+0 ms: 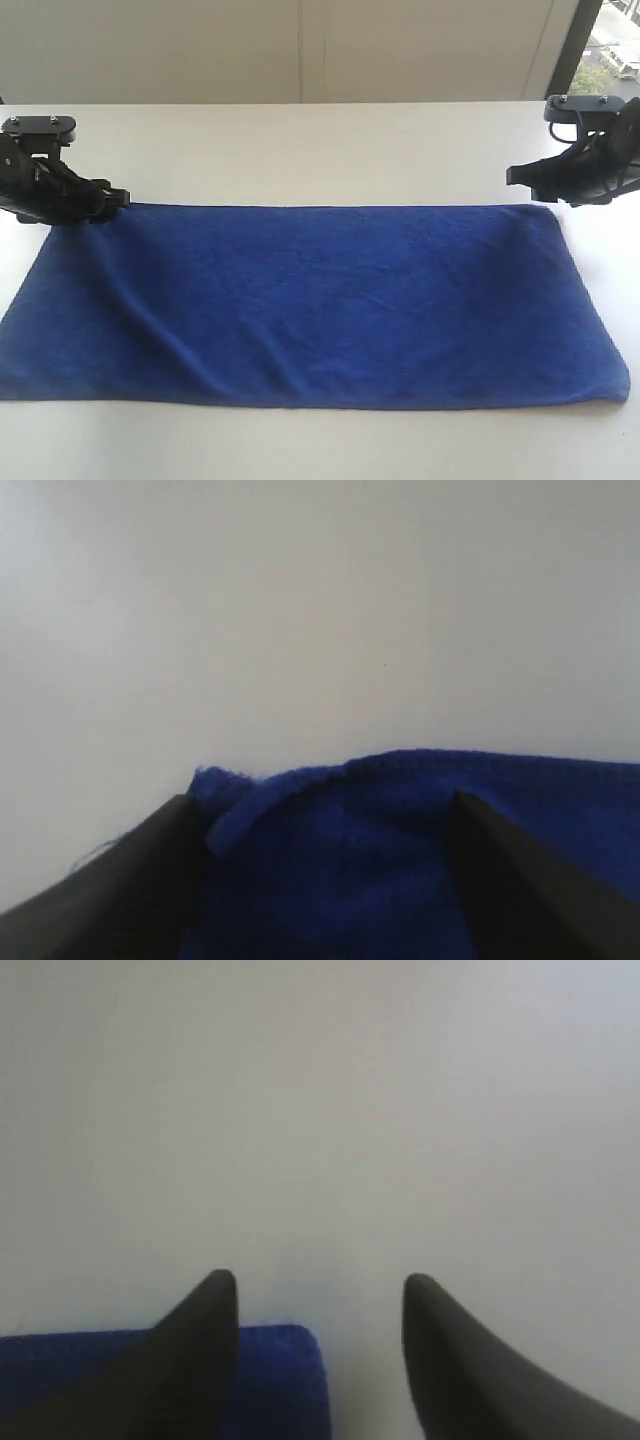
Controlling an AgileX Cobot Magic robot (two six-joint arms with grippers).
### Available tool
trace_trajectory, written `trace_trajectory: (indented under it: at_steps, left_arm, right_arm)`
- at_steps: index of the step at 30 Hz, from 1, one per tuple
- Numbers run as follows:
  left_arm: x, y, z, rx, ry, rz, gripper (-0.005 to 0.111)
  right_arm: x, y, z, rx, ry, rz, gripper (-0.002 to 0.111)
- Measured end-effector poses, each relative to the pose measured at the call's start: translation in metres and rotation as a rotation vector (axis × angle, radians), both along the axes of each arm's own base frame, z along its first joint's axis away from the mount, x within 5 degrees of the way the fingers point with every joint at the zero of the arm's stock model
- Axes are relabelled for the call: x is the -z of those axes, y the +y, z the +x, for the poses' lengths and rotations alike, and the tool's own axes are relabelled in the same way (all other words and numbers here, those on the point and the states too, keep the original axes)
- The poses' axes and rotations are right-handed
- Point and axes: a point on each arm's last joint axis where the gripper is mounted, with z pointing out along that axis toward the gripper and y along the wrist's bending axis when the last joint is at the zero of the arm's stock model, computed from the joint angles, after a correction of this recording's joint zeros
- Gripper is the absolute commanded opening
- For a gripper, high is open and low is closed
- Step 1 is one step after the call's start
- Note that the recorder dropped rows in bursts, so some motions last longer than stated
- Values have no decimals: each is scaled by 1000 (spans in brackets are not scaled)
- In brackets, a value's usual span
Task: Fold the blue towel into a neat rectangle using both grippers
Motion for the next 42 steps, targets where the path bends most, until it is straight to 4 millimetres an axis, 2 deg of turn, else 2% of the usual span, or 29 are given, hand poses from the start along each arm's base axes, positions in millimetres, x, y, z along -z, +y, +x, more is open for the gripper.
trace_trajectory:
  at_steps: [3, 8, 10, 12, 16, 17, 18, 19, 23, 28, 30, 31, 40, 42]
  left_arm:
    - [-2, 0, 0, 1, 2, -1, 79]
    - [-22, 0, -2, 18, -32, 9, 79]
    - [-35, 0, -5, 31, -50, 17, 79]
    - [-46, 0, -8, 45, -55, 24, 75]
    - [-61, -1, -18, 73, -9, 33, 52]
    - [-62, -1, -20, 82, 7, 37, 43]
    - [-62, -1, -22, 94, 32, 44, 38]
    - [-61, -1, -23, 100, 49, 46, 28]
    - [-59, -1, -27, 107, 90, 45, 1]
    - [-57, -1, -24, 104, 73, 47, 0]
    - [-51, -1, -21, 101, 67, 48, 0]
    - [-42, -1, -19, 100, 77, 50, 0]
    - [-8, -1, -7, 88, 65, 58, 0]
    - [-6, -1, -6, 86, 55, 59, 0]
  right_arm:
    - [-8, 0, -1, -1, -3, 1, 58]
    - [-40, 2, -6, -5, -35, -3, 56]
    - [-53, 3, -10, -8, -38, -2, 49]
    - [-65, 4, -14, -11, -39, 0, 35]
    - [-82, 7, -23, -17, -15, 9, 4]
    - [-83, 8, -25, -19, -1, 14, 0]
    - [-85, 8, -27, -19, 15, 23, 0]
    - [-86, 9, -29, -19, 29, 31, 0]
    - [-80, 12, -36, -12, 83, 69, 0]
    - [-61, 20, -49, -6, 167, 120, 0]
    - [-53, 24, -55, -14, 205, 134, 0]
    - [-49, 31, -58, -33, 230, 137, 0]
    - [-45, 38, -59, -45, 224, 142, 0]
    - [-45, 38, -58, -44, 217, 140, 0]
